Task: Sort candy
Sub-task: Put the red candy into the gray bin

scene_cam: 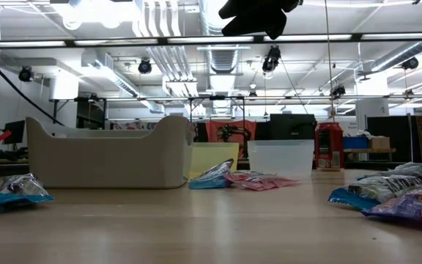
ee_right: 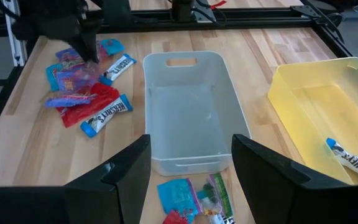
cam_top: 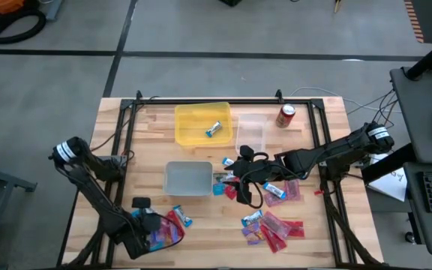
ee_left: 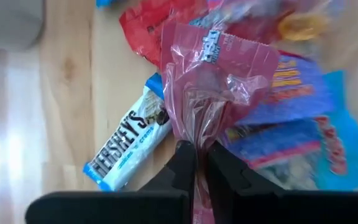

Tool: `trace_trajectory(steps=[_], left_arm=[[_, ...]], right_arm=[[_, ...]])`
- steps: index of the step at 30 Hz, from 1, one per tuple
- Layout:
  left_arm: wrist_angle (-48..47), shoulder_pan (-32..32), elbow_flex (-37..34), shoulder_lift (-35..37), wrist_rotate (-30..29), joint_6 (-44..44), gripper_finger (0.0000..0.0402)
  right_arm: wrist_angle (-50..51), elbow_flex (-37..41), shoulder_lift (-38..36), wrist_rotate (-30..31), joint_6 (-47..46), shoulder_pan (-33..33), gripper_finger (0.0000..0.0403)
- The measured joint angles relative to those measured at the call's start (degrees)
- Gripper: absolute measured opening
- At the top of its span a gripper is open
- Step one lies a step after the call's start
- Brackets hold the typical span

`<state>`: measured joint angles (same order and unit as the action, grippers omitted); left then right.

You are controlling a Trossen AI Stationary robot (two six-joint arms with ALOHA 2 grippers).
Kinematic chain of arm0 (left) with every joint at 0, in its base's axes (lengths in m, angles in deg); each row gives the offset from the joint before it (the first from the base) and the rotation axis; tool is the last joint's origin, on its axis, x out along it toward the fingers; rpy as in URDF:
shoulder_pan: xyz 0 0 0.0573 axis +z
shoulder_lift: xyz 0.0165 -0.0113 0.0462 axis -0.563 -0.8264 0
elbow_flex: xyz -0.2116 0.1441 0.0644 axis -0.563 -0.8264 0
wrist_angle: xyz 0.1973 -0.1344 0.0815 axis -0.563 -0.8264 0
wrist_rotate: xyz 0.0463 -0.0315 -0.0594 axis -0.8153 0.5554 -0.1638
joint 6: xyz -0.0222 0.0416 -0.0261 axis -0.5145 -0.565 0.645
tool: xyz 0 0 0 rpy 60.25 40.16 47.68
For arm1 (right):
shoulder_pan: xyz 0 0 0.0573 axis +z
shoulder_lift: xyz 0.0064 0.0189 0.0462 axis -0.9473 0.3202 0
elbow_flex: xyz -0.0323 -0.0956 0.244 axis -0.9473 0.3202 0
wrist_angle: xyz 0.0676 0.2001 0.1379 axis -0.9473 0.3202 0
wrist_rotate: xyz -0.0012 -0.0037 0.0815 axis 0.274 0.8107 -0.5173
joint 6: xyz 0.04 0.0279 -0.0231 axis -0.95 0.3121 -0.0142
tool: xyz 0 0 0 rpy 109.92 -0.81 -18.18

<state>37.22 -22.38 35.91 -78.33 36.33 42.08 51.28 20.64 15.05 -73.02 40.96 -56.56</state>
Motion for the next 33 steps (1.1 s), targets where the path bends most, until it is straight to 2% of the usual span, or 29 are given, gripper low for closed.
trace_trajectory(steps=[4, 9, 12, 15, 23, 28, 33], left_arm=[[-4.16, 0.00, 2.97, 3.93, -0.76, -0.48, 0.0002], [-7.67, 1.25, 4.71, 9.72, -10.88, -1.79, 0.0001], [-8.13, 4.50, 4.83, 13.09, -16.50, -6.06, 0.0001], [-8.09, 10.40, 4.79, 15.52, -19.46, -13.25, 0.0001], [-5.45, 28.01, 3.33, 15.97, -19.35, -35.39, 0.0001], [1.70, 33.95, 0.63, 15.64, -18.84, -42.90, 0.0012], [3.88, 36.83, -0.10, 15.66, -15.92, -46.49, 0.0053]], right_arm=[[0.00, 0.00, 0.00, -0.02, 0.00, 0.02, 0.0215], [0.07, 0.00, 0.00, -0.03, -0.01, 0.02, 0.0215], [0.90, 0.00, 0.00, -0.04, -0.70, 0.11, 0.0215], [2.84, 0.00, 0.00, -0.13, -2.17, 0.26, 0.0215], [9.75, 0.00, -0.02, -0.09, -7.17, 0.39, 0.0215], [14.18, 0.00, -0.07, -0.08, -9.91, 0.63, 0.0215], [16.55, 0.00, -0.31, -0.07, -10.43, 0.63, 0.0215]])
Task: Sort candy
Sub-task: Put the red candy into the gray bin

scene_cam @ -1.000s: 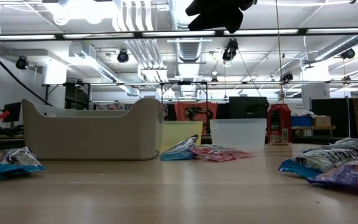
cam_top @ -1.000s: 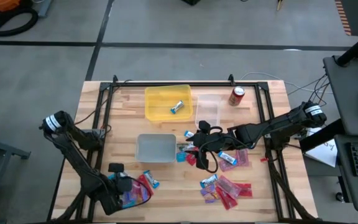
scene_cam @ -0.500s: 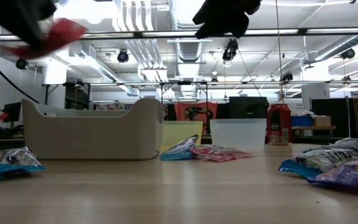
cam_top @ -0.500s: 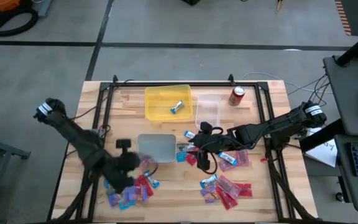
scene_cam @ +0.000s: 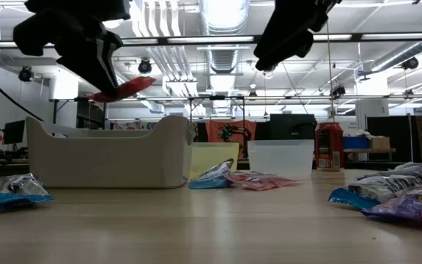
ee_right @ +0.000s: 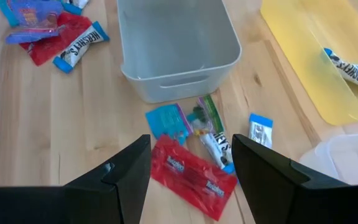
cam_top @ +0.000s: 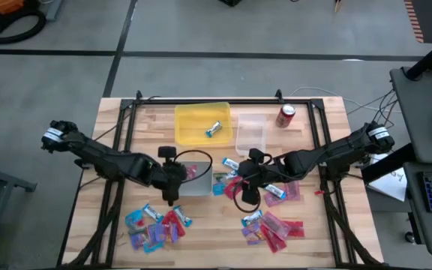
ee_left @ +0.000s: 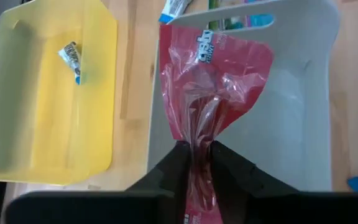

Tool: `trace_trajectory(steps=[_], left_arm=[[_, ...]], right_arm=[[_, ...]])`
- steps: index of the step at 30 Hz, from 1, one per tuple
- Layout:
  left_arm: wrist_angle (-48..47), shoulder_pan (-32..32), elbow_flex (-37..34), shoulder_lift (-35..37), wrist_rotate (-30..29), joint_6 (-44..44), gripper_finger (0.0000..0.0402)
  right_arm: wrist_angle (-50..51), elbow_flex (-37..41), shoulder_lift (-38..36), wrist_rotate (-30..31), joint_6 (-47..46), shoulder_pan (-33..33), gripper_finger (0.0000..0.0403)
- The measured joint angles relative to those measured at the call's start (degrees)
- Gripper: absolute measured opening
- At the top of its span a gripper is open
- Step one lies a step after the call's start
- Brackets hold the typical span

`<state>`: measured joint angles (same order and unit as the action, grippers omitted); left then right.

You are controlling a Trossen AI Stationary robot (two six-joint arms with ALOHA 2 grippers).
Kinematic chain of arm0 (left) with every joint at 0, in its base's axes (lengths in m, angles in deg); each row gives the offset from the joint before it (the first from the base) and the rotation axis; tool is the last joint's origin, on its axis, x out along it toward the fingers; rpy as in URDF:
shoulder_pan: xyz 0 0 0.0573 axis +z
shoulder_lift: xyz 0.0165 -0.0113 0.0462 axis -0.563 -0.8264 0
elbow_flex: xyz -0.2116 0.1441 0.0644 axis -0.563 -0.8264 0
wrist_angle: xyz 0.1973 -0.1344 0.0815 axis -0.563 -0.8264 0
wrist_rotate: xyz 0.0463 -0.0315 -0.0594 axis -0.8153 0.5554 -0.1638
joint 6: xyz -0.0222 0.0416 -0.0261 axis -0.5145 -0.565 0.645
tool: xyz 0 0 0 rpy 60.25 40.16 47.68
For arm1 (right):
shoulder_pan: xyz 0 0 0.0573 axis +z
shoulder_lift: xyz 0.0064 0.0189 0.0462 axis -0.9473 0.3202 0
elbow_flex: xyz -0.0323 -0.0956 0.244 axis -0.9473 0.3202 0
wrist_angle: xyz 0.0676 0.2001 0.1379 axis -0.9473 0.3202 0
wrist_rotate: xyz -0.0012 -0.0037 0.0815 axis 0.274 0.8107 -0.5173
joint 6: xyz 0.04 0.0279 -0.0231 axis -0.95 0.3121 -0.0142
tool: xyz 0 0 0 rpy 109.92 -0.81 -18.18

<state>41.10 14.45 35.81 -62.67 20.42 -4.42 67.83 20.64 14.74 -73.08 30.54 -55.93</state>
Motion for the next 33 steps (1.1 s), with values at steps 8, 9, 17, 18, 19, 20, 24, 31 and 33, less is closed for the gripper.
trace_trajectory(steps=[8, 9, 17, 18, 19, 20, 24, 31, 33], left_arm=[[-0.03, 0.48, -0.07, 0.00, 1.49, -1.76, 0.0116], [-0.03, 0.48, -0.07, 0.07, 1.49, -2.37, 0.0120], [1.40, 0.59, -0.32, 6.33, 6.28, -13.93, 0.0117], [2.23, 0.61, -0.71, 8.03, 6.25, -14.96, 0.0114], [3.52, 0.61, -1.39, 9.82, 6.28, -15.64, 0.0111], [5.34, 0.61, -2.30, 11.91, 6.25, -16.13, 0.0108], [12.24, 0.61, -7.30, 20.58, 6.30, -16.49, 0.0095], [27.70, 0.61, -17.20, 33.07, 3.68, -17.51, 0.0082], [30.27, 0.61, -19.75, 35.78, 3.43, -18.30, 0.0079]], right_arm=[[1.44, 0.00, -0.56, 0.04, -0.17, -0.02, 0.0215], [2.00, 0.00, -0.60, 0.04, -0.58, -0.02, 0.0215], [7.20, 0.00, -1.20, 0.09, -10.11, -0.03, 0.0215], [8.22, 0.00, -1.20, 0.08, -12.14, -0.04, 0.0215], [9.59, 0.00, -1.20, 0.05, -14.44, -0.04, 0.0215], [11.35, 0.00, -1.20, -0.05, -16.73, -0.04, 0.0215], [18.72, 0.00, -1.20, -1.74, -25.75, -0.35, 0.0215], [27.55, 0.00, -0.53, -10.37, -35.90, -1.18, 0.0215], [29.58, 0.00, 0.19, -12.40, -38.32, -1.18, 0.0215]])
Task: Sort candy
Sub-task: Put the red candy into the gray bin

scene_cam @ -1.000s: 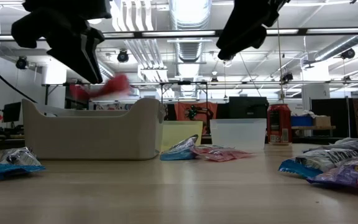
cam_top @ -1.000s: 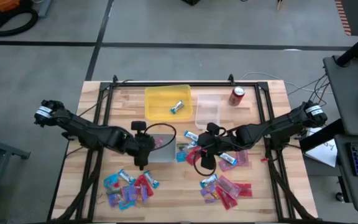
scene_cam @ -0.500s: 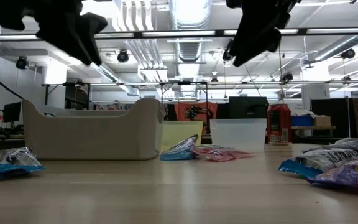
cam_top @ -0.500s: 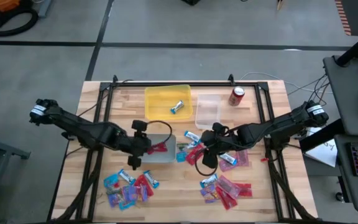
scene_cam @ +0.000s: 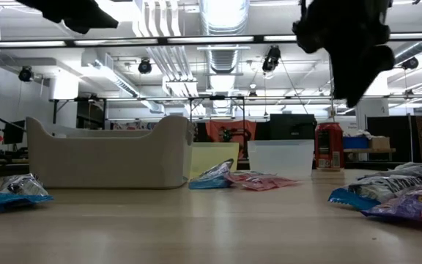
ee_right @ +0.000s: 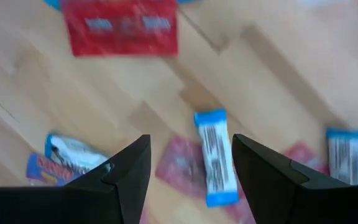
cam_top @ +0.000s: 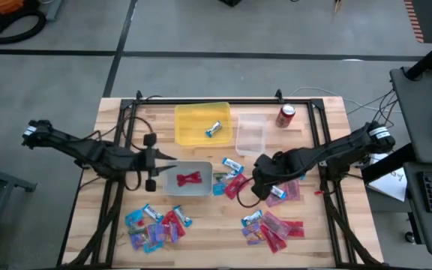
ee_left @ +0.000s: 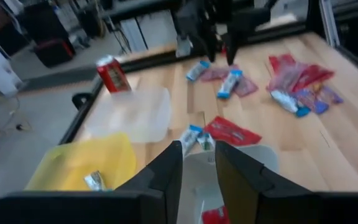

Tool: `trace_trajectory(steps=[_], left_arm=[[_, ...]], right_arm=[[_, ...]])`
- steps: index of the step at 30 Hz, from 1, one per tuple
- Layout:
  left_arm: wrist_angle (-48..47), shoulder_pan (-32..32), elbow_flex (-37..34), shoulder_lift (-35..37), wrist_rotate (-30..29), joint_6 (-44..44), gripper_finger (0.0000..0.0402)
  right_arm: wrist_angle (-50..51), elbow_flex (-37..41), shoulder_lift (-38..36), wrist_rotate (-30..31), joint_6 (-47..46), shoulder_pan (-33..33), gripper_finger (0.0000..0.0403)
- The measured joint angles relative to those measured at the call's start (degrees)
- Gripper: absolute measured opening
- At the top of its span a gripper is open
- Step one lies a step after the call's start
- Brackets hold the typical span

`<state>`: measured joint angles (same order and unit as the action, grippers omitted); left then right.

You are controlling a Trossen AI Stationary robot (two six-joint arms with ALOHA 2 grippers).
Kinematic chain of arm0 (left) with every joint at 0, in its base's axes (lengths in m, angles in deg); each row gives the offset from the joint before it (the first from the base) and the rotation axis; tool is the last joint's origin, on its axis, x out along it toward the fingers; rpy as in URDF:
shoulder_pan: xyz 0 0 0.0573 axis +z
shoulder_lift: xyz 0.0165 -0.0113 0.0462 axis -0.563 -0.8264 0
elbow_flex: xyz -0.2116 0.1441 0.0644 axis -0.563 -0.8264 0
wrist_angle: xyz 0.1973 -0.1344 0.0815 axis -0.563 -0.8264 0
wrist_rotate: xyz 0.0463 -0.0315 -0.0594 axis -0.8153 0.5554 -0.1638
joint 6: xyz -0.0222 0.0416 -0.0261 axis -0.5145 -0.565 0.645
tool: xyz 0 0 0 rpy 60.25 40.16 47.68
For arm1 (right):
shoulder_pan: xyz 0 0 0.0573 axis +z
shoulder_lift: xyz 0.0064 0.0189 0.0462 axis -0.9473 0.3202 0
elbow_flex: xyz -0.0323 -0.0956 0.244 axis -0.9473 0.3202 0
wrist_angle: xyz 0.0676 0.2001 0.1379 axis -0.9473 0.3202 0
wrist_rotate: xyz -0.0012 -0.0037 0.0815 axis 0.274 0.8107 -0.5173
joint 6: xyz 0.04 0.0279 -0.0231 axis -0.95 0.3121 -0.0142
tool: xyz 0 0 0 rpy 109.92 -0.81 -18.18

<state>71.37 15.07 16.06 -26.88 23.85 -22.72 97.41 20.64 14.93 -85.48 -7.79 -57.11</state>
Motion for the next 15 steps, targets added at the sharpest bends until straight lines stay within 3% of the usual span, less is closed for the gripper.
trace_trajectory(steps=[7, 11, 15], left_arm=[[6.08, 0.09, -6.02, 6.04, -5.61, 0.16, 0.0077], [6.38, 0.09, -7.17, 7.32, -9.76, 0.26, 0.0077], [6.34, 0.13, -7.38, 7.57, -10.21, 0.26, 0.0077]], right_arm=[[4.35, 0.00, 3.99, -6.56, -2.87, 0.00, 0.0215], [5.55, 0.00, 6.74, -7.06, -0.75, 0.00, 0.0215], [6.26, 0.00, 8.89, -7.11, 1.49, 0.00, 0.0215]])
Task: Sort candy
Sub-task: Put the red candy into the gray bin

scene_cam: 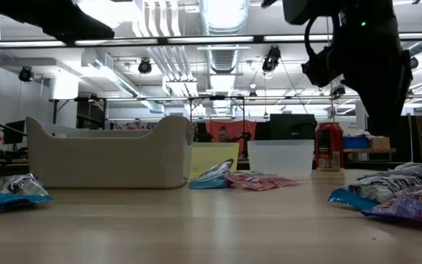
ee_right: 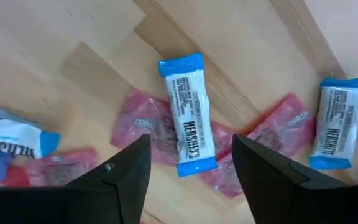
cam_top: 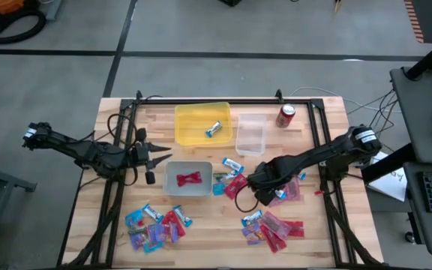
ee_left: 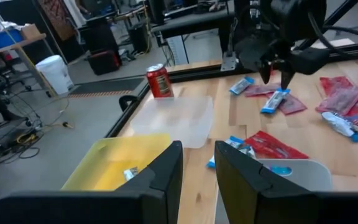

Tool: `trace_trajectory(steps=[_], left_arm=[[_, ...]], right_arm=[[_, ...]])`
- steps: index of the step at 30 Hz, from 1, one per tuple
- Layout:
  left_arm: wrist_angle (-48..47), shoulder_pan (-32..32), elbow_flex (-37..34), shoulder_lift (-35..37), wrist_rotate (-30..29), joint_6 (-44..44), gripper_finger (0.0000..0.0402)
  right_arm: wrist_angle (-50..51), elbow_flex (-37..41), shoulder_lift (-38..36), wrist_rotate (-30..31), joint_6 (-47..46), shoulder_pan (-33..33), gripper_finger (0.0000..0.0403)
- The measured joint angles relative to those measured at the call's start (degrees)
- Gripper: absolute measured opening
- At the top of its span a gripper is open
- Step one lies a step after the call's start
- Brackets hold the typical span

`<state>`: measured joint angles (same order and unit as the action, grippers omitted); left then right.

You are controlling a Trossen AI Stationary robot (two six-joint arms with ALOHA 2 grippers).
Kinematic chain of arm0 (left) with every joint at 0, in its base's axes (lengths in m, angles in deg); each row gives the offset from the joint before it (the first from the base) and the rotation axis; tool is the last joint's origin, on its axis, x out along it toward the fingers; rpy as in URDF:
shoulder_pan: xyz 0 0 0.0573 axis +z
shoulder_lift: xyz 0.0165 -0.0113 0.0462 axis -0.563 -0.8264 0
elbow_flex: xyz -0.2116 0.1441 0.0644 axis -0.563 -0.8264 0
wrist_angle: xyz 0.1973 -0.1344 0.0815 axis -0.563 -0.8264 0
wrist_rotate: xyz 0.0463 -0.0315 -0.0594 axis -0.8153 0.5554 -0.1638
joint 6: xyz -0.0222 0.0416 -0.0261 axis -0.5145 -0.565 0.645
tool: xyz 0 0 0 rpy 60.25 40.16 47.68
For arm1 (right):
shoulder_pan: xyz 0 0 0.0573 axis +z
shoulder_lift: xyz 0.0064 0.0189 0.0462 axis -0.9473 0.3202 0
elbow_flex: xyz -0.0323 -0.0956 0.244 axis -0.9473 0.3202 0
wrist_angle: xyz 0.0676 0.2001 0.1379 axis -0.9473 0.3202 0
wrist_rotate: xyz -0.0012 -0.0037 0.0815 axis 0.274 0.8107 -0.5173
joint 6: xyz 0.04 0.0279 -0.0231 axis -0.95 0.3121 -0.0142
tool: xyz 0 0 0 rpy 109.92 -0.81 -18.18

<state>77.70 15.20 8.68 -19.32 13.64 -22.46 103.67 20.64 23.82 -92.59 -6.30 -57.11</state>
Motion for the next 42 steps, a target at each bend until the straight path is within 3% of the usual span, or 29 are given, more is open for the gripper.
trace_trajectory(steps=[5, 10, 17, 21, 36, 39, 42], left_arm=[[0.11, 0.07, 0.26, -0.44, -0.02, -0.22, 0.0077], [0.44, 0.07, 0.06, -1.28, -0.04, -0.39, 0.0077], [1.70, 0.07, 0.02, -2.78, -0.04, -1.03, 0.0077], [1.80, 0.07, 0.02, -3.50, -0.03, -1.09, 0.0077], [2.01, 0.07, 0.02, -4.97, 0.04, -0.81, 0.0077], [2.04, 0.07, 0.02, -5.05, 0.04, -0.45, 0.0077], [2.06, 0.07, 0.02, -5.13, 0.04, -0.39, 0.0077]], right_arm=[[-0.38, 0.00, 1.26, 0.43, 2.77, 0.00, 0.0215], [-2.68, 0.00, 2.12, 4.64, 11.13, 0.02, 0.0215], [-21.10, 0.00, 3.67, 12.36, 39.84, 0.58, 0.0214], [-29.83, 0.00, 6.55, 14.34, 50.08, -0.77, 0.0214], [-34.57, -0.11, 13.98, 9.92, 57.26, -5.28, 0.0213], [-35.11, -0.15, 15.08, 8.12, 57.28, -5.55, 0.0193], [-35.15, -0.15, 15.35, 7.82, 57.16, -5.71, 0.0147]])
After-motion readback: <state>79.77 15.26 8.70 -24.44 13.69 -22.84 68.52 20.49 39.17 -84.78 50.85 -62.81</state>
